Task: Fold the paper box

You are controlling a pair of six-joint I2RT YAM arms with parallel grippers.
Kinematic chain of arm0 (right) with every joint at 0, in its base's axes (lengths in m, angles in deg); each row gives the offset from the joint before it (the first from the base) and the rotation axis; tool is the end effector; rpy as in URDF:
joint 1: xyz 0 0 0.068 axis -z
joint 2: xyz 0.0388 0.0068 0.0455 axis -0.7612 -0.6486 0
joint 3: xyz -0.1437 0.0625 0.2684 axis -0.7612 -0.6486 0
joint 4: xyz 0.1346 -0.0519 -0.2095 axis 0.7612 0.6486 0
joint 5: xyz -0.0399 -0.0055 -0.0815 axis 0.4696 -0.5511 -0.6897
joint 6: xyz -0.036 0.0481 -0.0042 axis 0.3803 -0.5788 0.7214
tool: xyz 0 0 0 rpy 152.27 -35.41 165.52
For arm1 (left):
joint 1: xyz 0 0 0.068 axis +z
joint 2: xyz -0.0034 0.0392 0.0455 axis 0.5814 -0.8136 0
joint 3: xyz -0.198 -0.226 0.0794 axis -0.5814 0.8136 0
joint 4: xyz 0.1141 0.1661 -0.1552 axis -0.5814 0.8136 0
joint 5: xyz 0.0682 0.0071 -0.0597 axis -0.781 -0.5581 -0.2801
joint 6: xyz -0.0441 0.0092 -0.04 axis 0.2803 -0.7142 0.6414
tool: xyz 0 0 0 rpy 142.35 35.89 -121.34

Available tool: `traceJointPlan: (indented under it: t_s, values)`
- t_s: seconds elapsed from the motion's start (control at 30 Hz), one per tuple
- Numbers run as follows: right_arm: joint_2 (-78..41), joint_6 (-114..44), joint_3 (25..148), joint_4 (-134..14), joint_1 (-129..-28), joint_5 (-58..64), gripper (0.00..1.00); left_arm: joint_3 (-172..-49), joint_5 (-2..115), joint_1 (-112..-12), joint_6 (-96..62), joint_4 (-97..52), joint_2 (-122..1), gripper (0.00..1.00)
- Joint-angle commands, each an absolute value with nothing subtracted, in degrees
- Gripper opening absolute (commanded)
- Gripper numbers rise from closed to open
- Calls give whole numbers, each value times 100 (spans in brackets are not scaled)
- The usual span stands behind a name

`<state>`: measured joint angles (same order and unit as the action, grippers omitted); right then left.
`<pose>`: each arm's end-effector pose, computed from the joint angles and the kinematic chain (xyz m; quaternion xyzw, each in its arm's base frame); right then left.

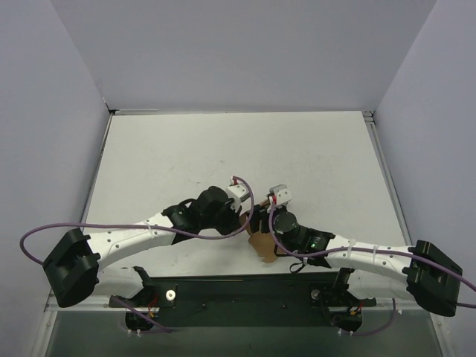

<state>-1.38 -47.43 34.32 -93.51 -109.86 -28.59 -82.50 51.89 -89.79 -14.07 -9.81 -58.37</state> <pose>0.1246 0.1821 0.2640 -0.1294 0.7350 0.2968 0.5957 0.1504 -0.2140 0.2641 0.3220 0.8459 -0.2638 0.3333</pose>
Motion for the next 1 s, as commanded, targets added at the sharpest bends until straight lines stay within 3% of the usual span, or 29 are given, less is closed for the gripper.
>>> traceJointPlan:
  t_s: [0.0, 0.2, 0.33, 0.47, 0.97]
  values:
    - [299, -4711, 3562, -9078, -10889, -2928, 62, -8525, 5222, -8978, -1514, -590, -5855, 0]
    - [984, -6089, 3756, -8059, -10863, -2830, 68, -8534, 4686, -8899, -1830, -634, -5944, 0]
    - [1380, -7951, 3704, -7155, -10749, -2848, 70, -8359, 4465, -8881, -2111, -924, -5847, 0]
    - [1460, -9674, 3475, -7152, -10714, -2506, 71, -8060, 4237, -8872, -2410, -1389, -5628, 0]
    - [1407, -10408, 2991, -7960, -10327, -2972, 70, -7681, 4043, -8890, -2648, -1768, -5284, 0]
